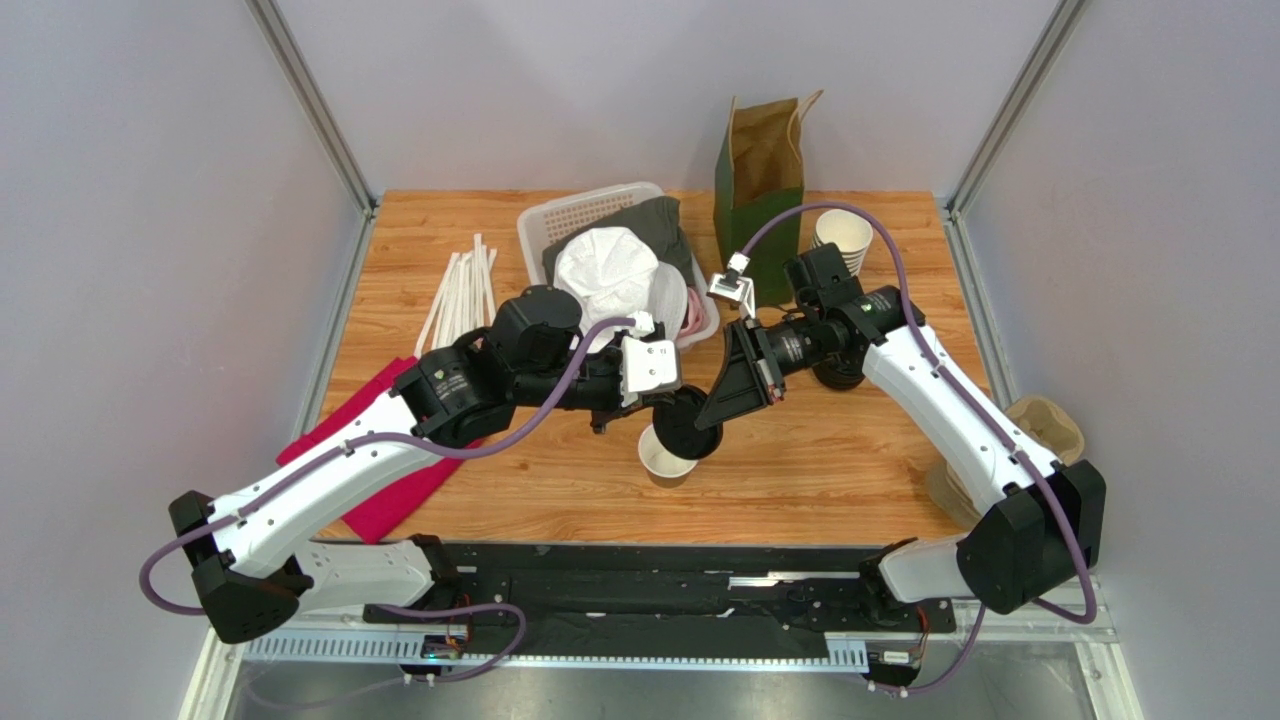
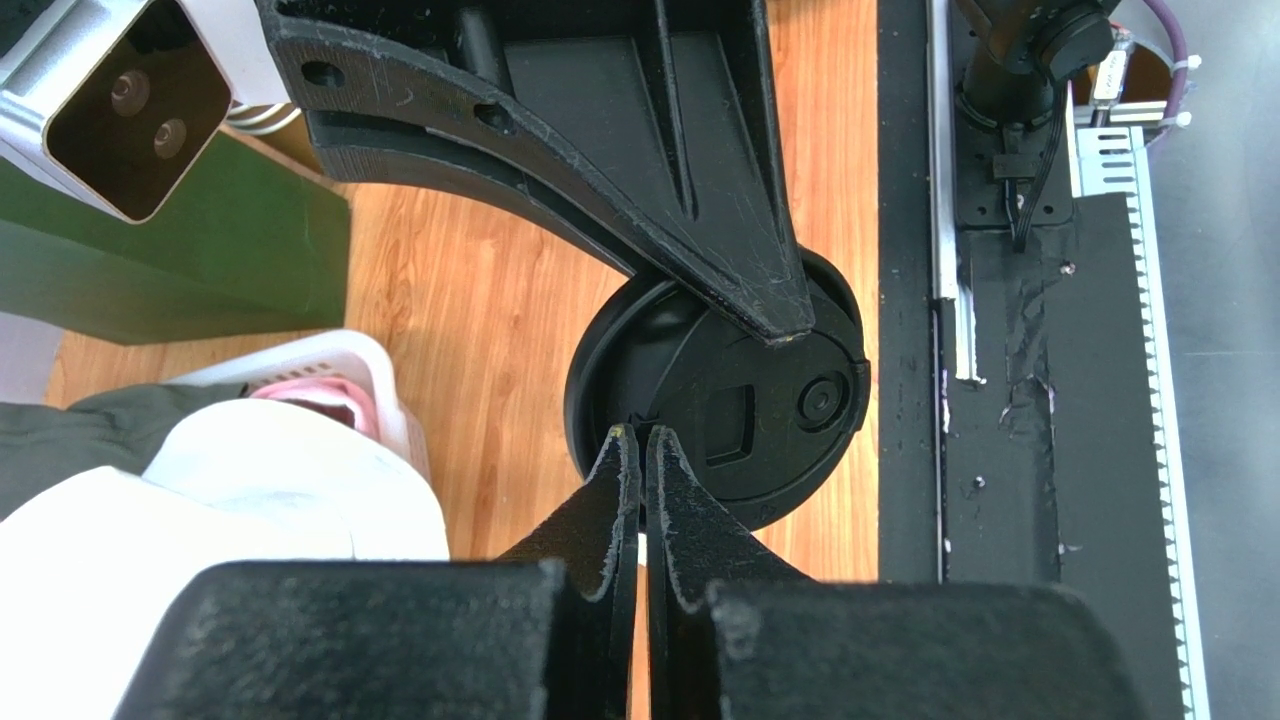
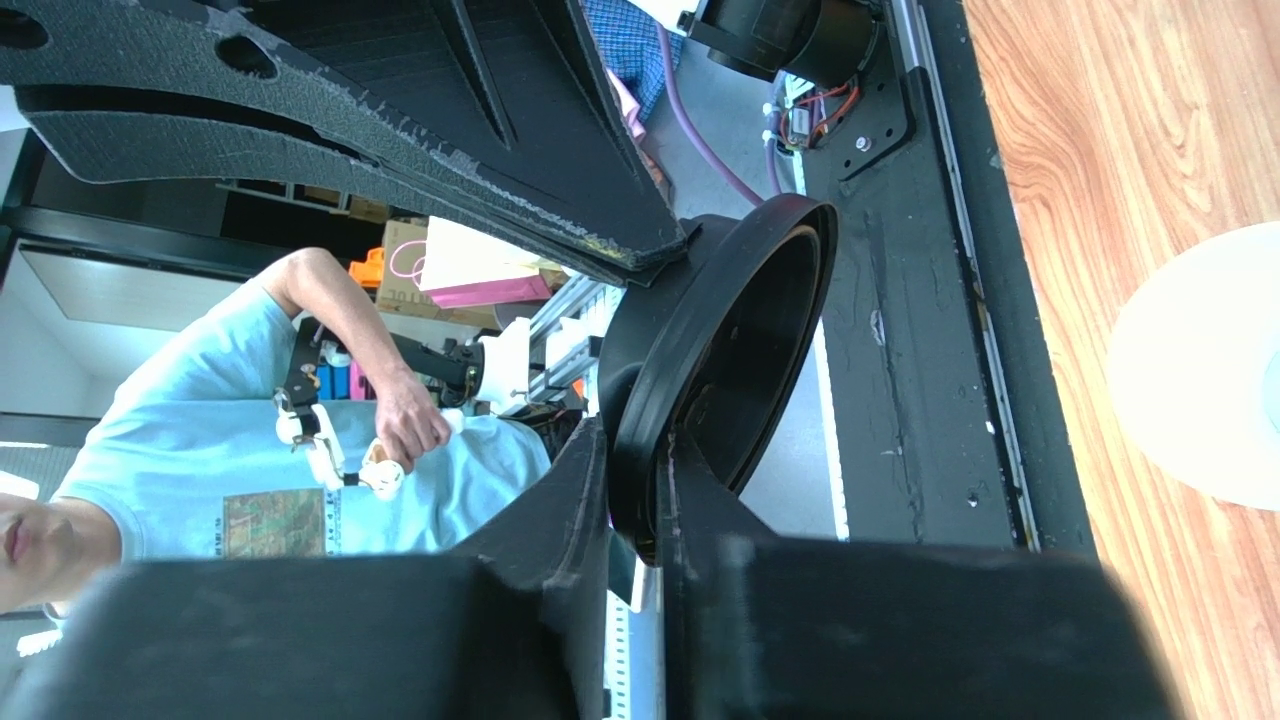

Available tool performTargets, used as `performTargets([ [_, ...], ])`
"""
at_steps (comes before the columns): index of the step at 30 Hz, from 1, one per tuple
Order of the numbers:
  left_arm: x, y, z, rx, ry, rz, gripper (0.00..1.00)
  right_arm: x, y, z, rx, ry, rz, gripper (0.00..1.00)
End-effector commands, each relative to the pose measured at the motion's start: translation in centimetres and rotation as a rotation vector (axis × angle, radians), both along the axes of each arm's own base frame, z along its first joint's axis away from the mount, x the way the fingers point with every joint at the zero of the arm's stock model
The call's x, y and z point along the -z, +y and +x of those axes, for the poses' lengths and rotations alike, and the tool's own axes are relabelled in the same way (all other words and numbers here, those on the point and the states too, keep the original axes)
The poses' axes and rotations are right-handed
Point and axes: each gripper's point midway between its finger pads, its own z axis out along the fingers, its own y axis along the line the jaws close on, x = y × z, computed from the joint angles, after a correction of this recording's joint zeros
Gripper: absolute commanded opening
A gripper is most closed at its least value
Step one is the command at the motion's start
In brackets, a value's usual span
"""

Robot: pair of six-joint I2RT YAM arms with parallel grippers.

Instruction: Pack the takeout coffee

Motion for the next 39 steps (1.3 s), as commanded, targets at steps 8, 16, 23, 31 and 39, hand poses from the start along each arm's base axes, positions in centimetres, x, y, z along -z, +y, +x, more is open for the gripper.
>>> performTargets([
  [8,2.1,0.3,-0.4,-0.043,0.099,0.050,0.00,0.1,0.1,1.4,0.049,-0.041,-0.032,0.66],
  [16,5.5,0.4,1.4,-0.148,0.173,0.191,0.00,3.8,-2.5,5.3,0.268,-0.121,-0.227,0.79],
  [23,9.1,0.5,4.1,-0.277,0.196,0.345,0.00,7.6,-6.2,7.3,0.444,-0.113,-0.383,0.74],
  [31,12.0,0.3,5.9,-0.374,0.223,0.438,0.00,9.1,-6.4,7.3,0.462,-0.104,-0.401,0.53],
  [39,13.3,-0.9,6.2,-0.379,0.260,0.422,0.00,9.9,-5.7,6.6,0.430,-0.038,-0.362,0.33],
])
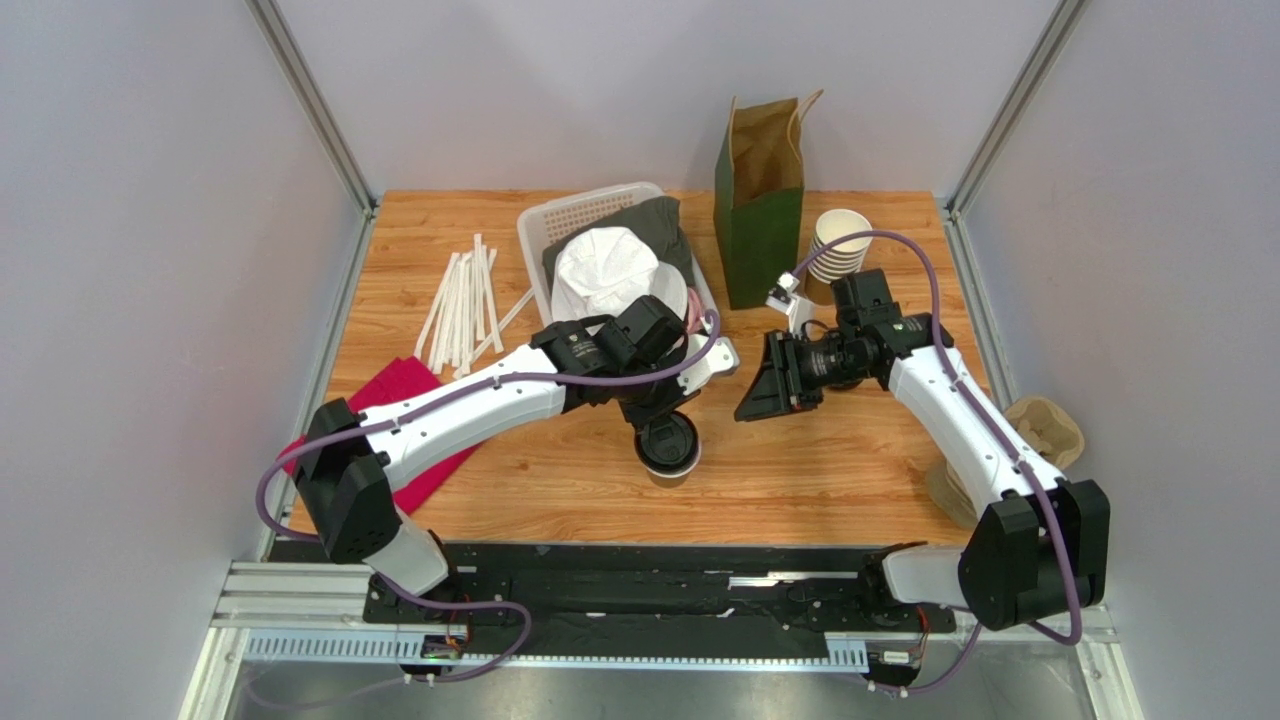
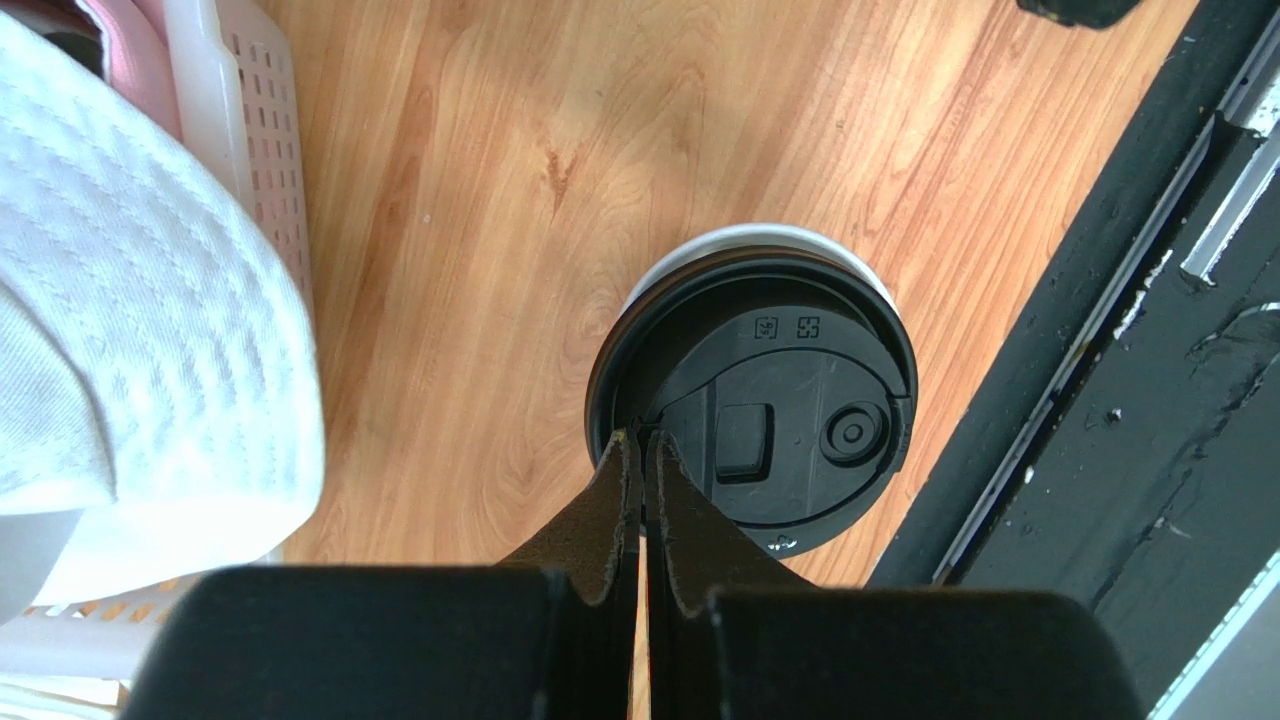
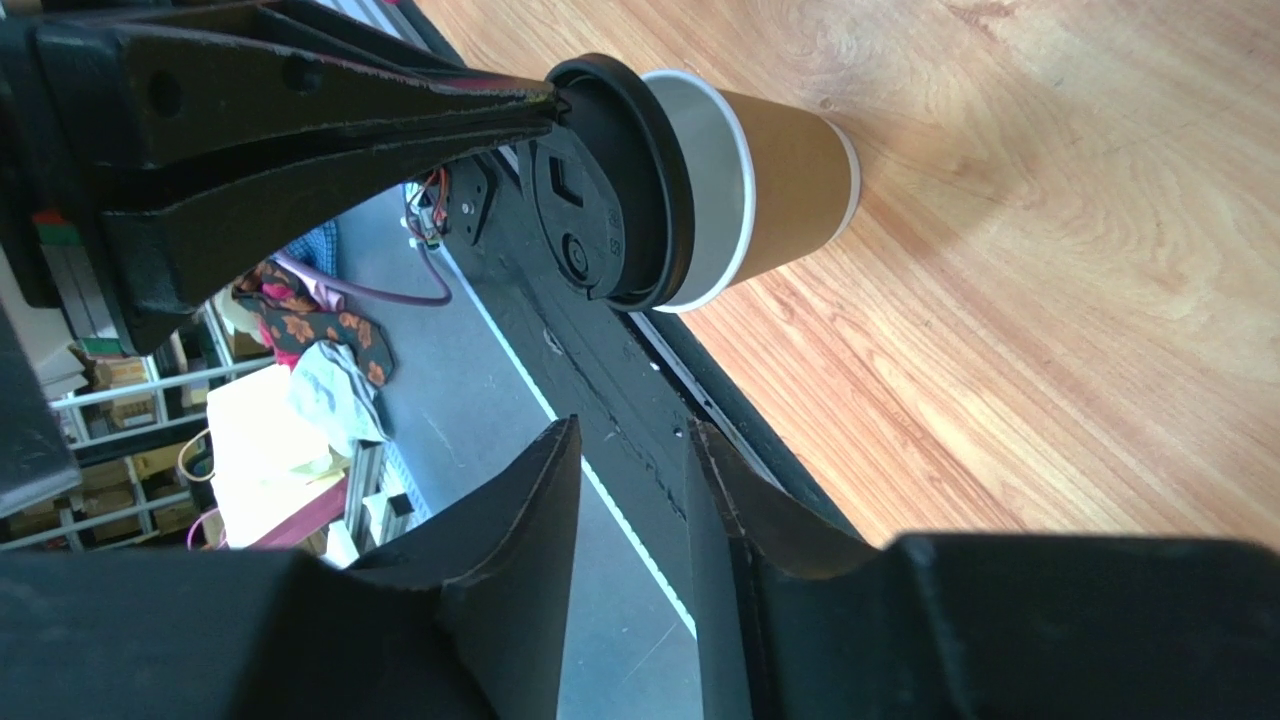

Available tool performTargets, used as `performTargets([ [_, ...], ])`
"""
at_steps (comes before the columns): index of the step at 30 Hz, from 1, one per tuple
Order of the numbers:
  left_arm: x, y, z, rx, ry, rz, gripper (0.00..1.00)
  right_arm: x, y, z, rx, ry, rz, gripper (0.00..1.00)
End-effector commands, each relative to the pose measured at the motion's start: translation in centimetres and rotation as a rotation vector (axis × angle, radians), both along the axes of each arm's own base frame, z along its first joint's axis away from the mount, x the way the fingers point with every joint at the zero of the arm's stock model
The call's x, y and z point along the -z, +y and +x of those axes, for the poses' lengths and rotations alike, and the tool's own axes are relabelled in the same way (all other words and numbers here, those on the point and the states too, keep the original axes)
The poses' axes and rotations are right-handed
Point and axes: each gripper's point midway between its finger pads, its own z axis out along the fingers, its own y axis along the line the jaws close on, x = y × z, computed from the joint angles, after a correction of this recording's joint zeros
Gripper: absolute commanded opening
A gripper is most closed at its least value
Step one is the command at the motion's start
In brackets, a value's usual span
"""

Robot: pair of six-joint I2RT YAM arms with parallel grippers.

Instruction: Pack the takeout coffee

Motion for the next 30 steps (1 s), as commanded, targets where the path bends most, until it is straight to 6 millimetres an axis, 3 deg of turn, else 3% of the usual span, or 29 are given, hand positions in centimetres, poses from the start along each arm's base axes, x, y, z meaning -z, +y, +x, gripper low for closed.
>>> performTargets([
  [1,-1.1,-1.4,0.5,-0.025,-0.012,-0.063,0.00,-0.2,0.6,0.2,-0.014,-0.010,0.047,0.31],
  [13,1.0,-1.6,0.1,-0.034,0.050,-0.035,0.00,-0.1,0.6,0.1,-0.023,-0.003,0.050,0.29],
  [19,0.7,-1.3,0.2,-0.044,0.057,-0.033,0.00,-0.2,0.7,0.1,-0.025,-0.003,0.054,0.29],
  [27,-1.6,-1.4,-0.5,-0.037,0.083,-0.070,0.00,-0.5,0.8,-0.1,-0.033,-0.004,0.068,0.28],
  [30,-1.4,-1.4,-0.7,-0.033,0.098,-0.061,0.00,-0.6,0.8,-0.2,-0.036,-0.004,0.076,0.28],
])
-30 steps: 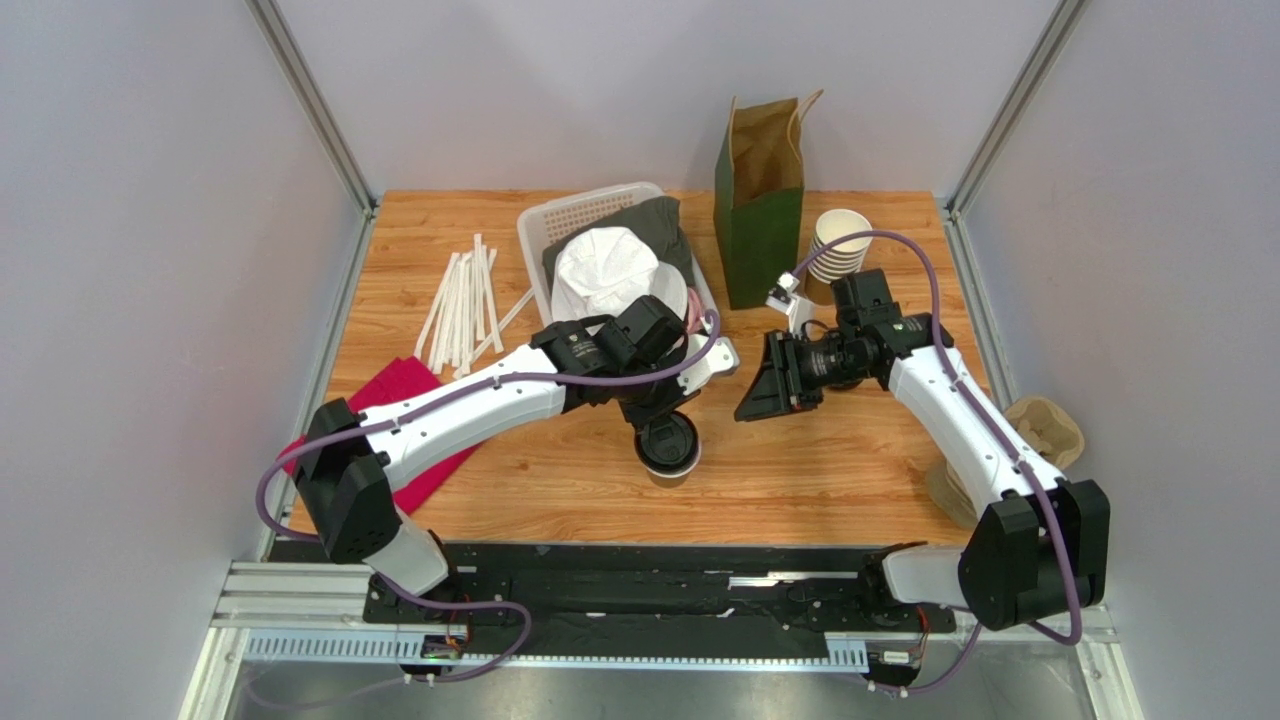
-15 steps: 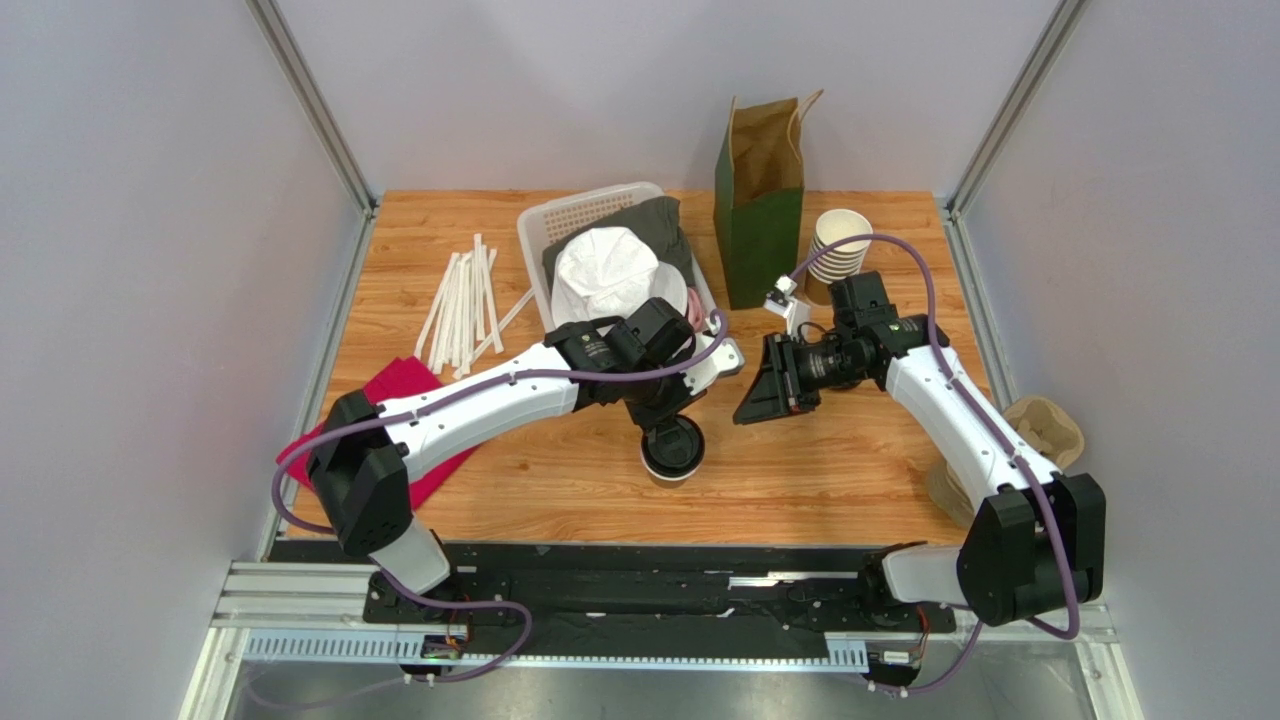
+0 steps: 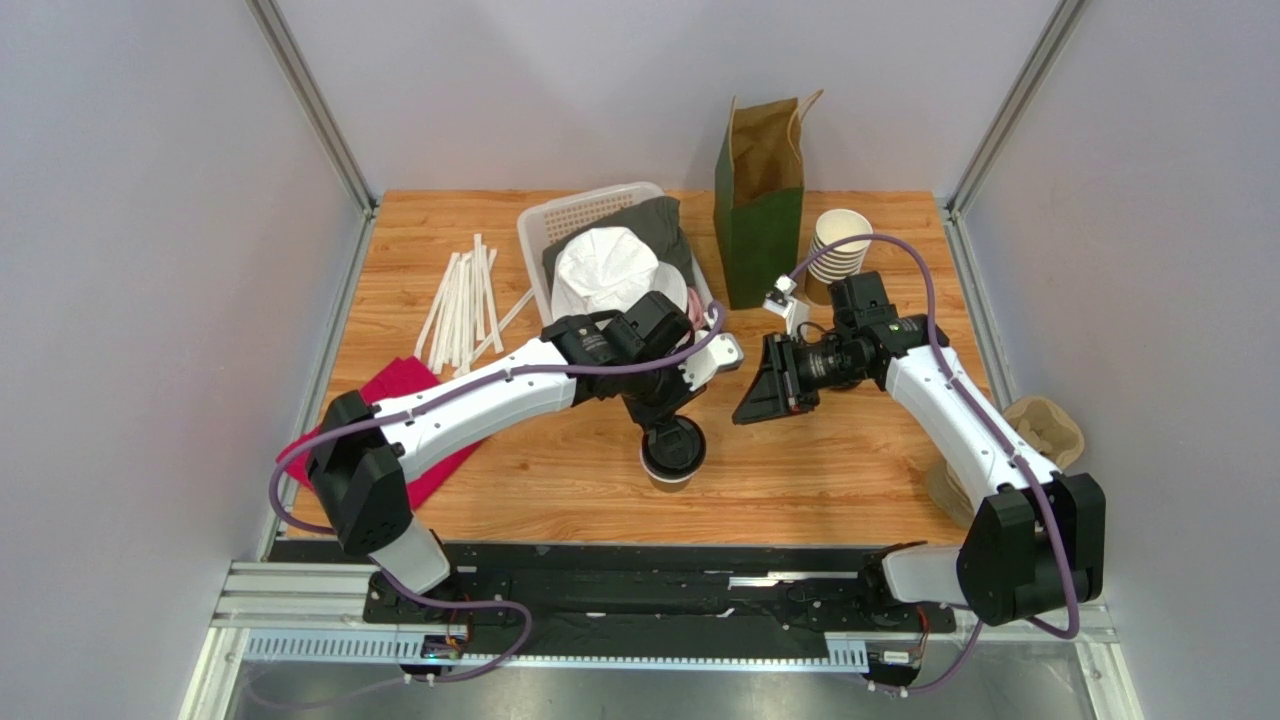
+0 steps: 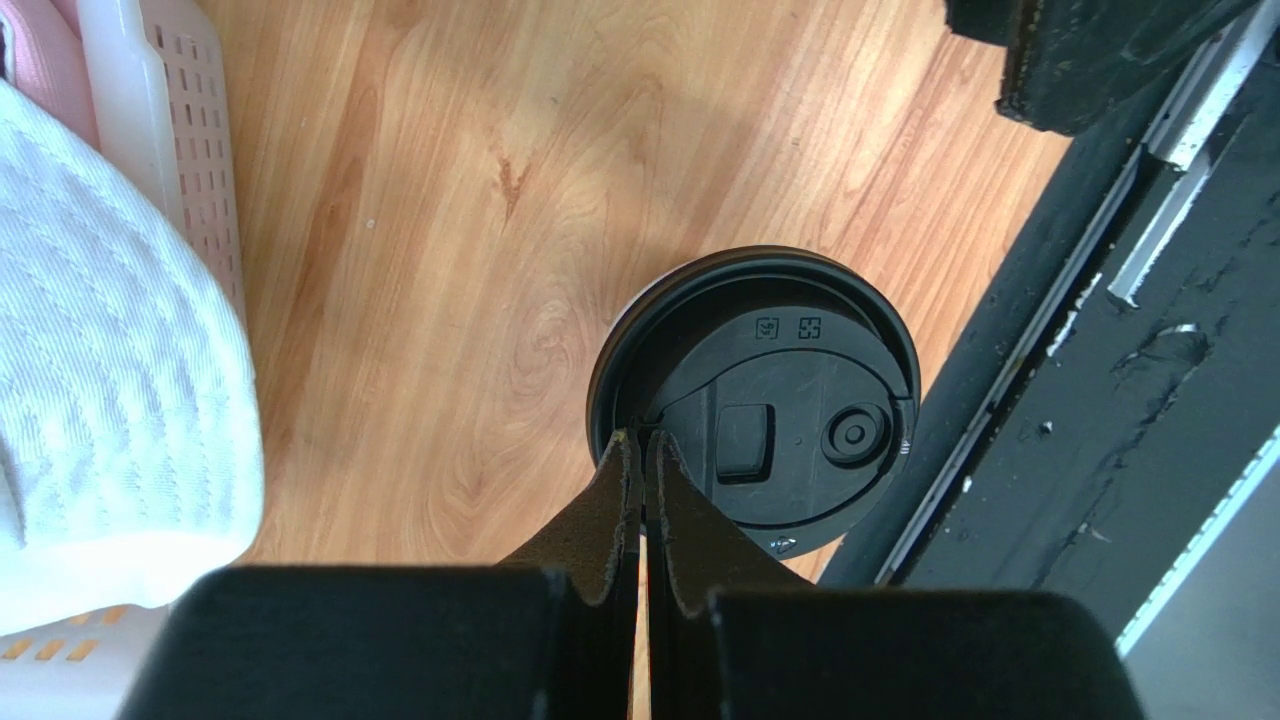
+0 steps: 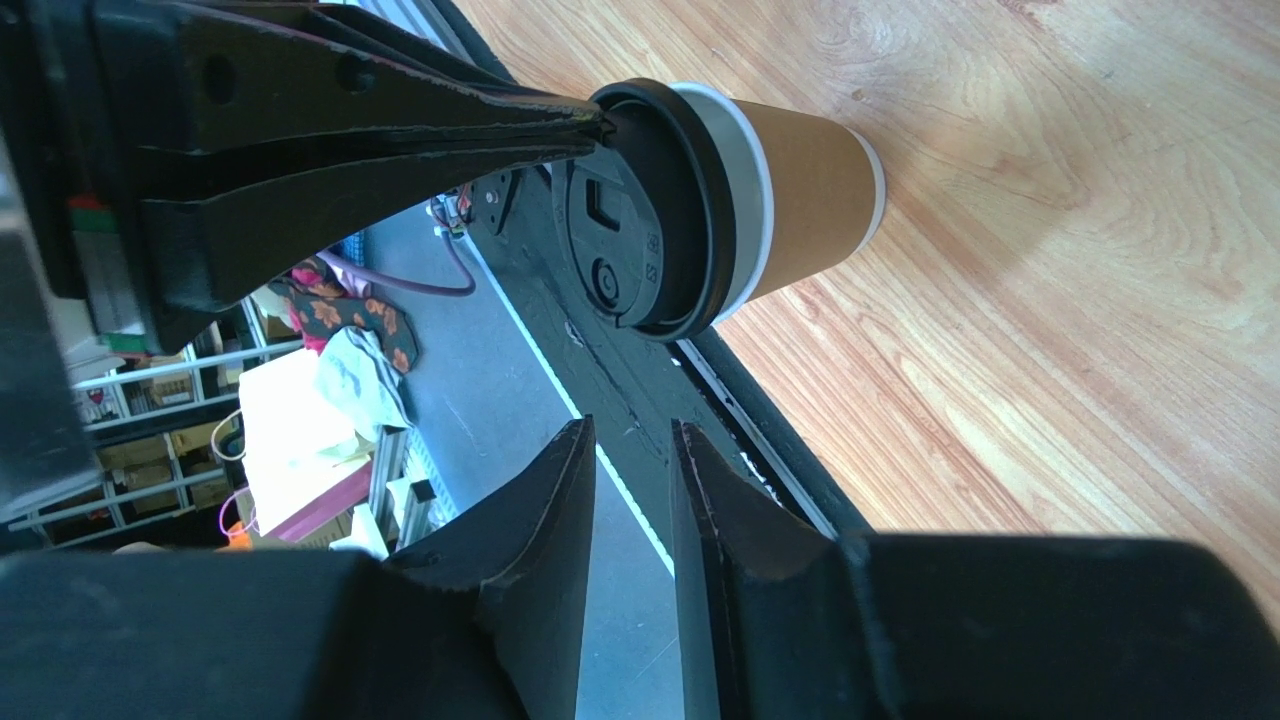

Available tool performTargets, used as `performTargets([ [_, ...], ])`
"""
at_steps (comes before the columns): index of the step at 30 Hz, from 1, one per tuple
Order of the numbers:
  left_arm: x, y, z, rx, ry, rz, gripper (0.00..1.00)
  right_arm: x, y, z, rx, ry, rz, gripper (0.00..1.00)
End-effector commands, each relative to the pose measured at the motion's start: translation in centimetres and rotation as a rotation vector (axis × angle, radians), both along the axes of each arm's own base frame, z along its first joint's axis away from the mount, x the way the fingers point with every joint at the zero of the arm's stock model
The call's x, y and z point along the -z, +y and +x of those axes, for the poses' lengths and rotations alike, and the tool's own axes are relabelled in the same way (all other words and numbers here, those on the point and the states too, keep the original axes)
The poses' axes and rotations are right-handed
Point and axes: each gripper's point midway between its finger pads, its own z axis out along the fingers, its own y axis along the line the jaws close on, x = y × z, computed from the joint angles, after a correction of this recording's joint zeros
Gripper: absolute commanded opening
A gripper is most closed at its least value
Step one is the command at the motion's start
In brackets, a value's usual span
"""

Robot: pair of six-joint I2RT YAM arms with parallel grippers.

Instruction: Pack the takeout coffee

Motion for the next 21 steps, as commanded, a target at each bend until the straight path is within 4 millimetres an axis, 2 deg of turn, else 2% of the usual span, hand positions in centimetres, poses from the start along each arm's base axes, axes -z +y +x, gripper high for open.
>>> performTargets([
  [1,-1.9,-0.4,-0.4,0.000,0.019,-0.043,0.00,-0.9,0.5,0.2,-0.018,-0.033,0.043,0.28],
  [8,0.0,-0.1,-0.3,-0.013,0.057,0.004,0.00,-0.8,0.5,0.2,-0.018,-0.024,0.048,0.28],
  [21,1.2,0.1,0.7,-0.034,0.048,0.013,0.00,-0.6,0.6,0.1,-0.025,-0.026,0.049,0.27],
])
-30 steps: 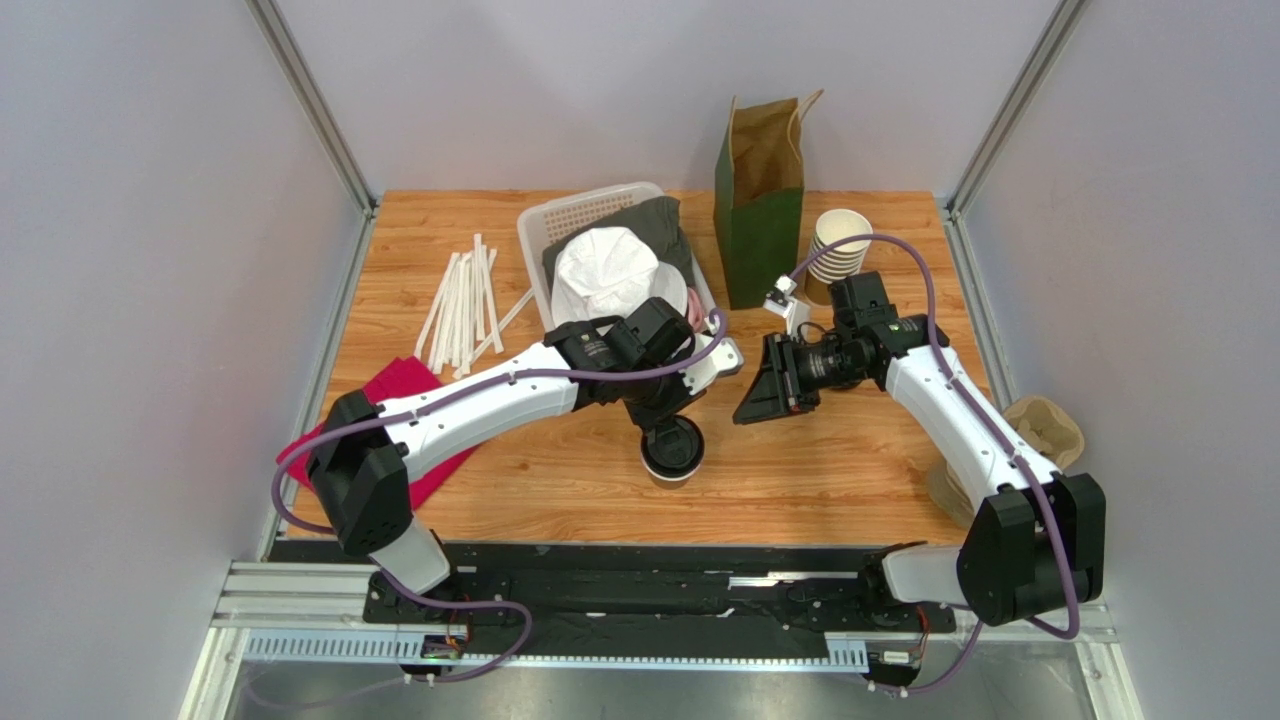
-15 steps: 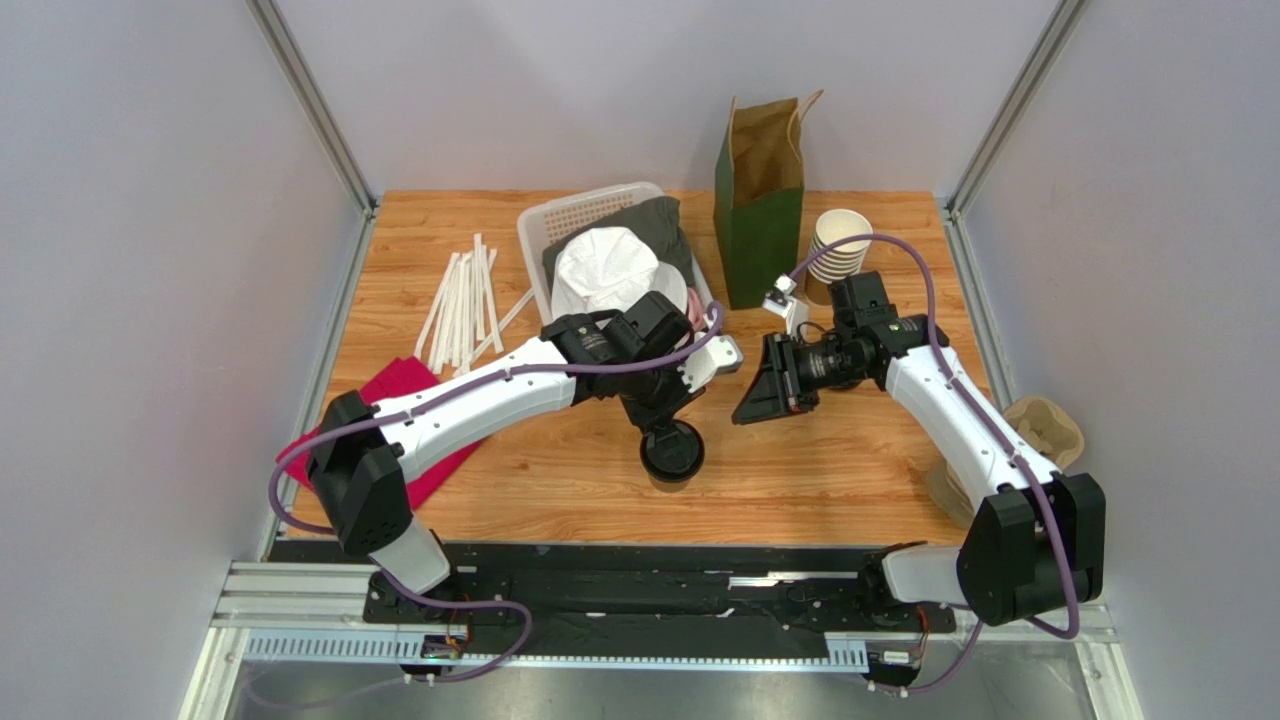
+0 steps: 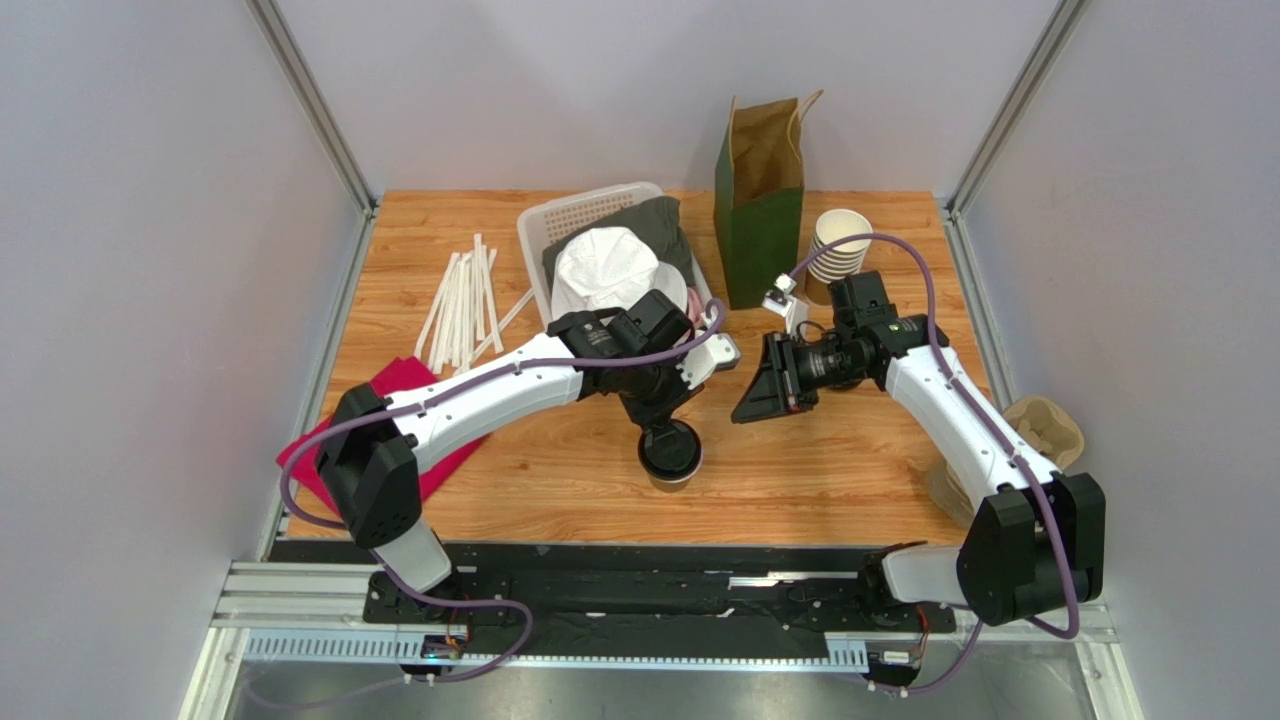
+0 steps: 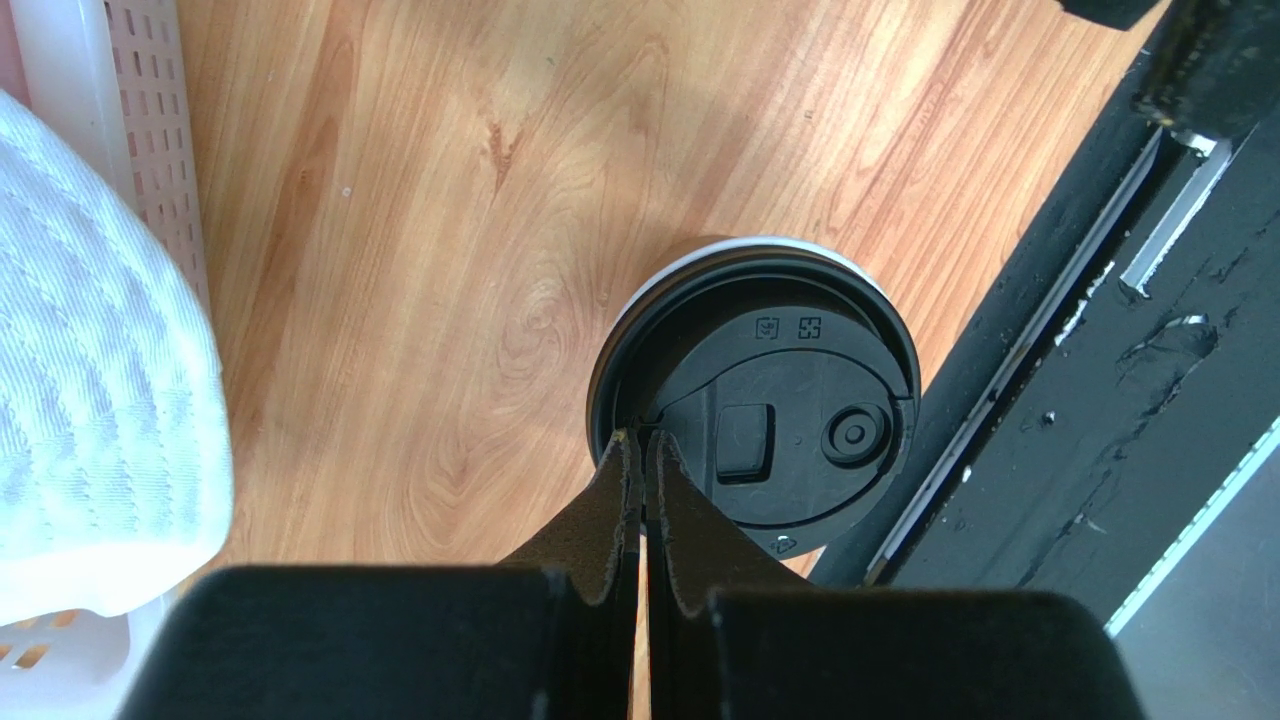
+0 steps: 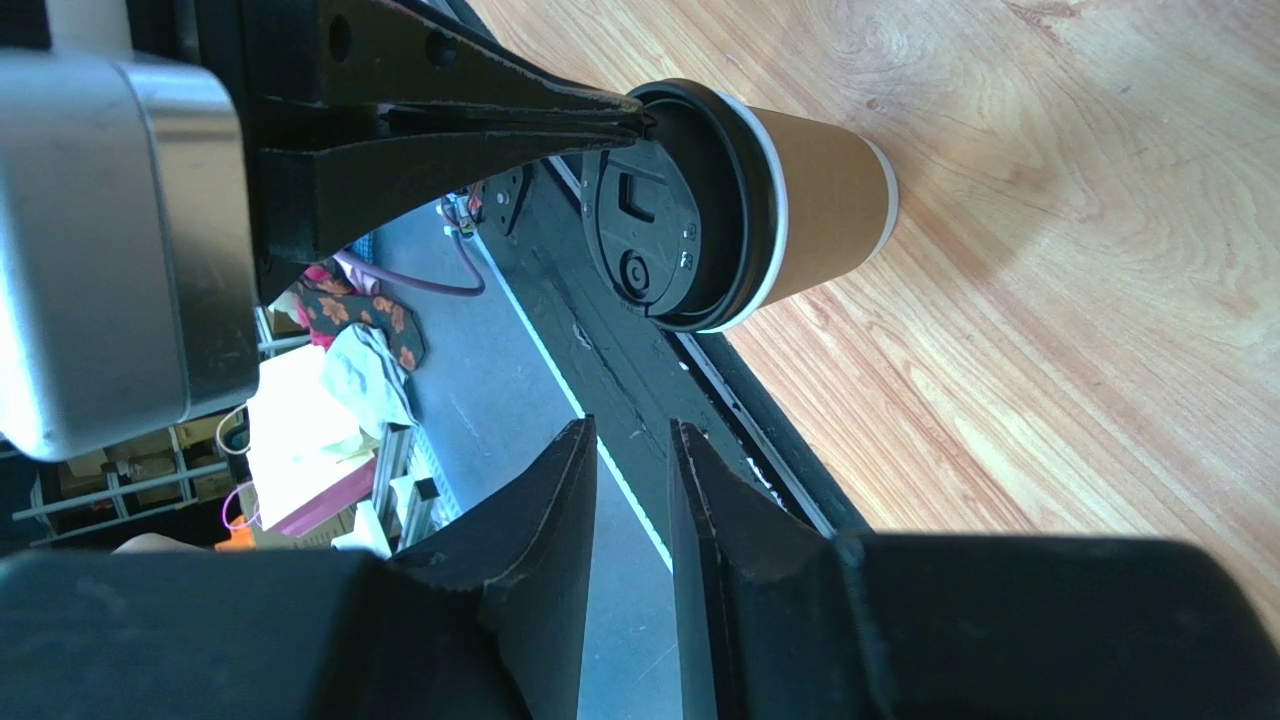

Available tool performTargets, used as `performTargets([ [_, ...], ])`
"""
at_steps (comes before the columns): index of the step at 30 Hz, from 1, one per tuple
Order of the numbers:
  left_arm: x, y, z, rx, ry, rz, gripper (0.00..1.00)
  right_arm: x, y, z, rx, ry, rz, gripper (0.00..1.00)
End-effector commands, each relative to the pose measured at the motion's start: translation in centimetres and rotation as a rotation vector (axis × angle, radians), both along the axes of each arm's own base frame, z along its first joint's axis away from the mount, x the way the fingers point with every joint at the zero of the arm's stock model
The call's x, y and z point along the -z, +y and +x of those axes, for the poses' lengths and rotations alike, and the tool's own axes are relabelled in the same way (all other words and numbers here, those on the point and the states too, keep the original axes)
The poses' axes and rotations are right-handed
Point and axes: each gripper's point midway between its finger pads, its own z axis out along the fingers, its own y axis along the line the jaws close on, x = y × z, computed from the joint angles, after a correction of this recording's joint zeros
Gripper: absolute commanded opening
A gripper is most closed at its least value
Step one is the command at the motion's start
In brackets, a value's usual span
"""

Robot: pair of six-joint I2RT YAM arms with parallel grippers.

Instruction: Pack the takeout coffee

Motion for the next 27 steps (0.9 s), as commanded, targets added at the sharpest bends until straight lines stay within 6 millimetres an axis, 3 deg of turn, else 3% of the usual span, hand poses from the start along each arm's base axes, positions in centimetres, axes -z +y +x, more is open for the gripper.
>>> performTargets([
  [1,0.2,-0.4,0.5,-0.010,-0.003,-0.013,0.00,-0.4,0.4,0.1,-0.014,-0.020,0.031,0.27],
  [15,-1.3,-1.1,-0.3,-0.003,0.047,-0.068,0.00,-0.4,0.4,0.2,-0.015,-0.023,0.031,0.27],
  [27,0.4,-0.4,0.7,-0.028,0.026,-0.017,0.00,-0.5,0.4,0.1,-0.019,-0.027,0.035,0.27],
])
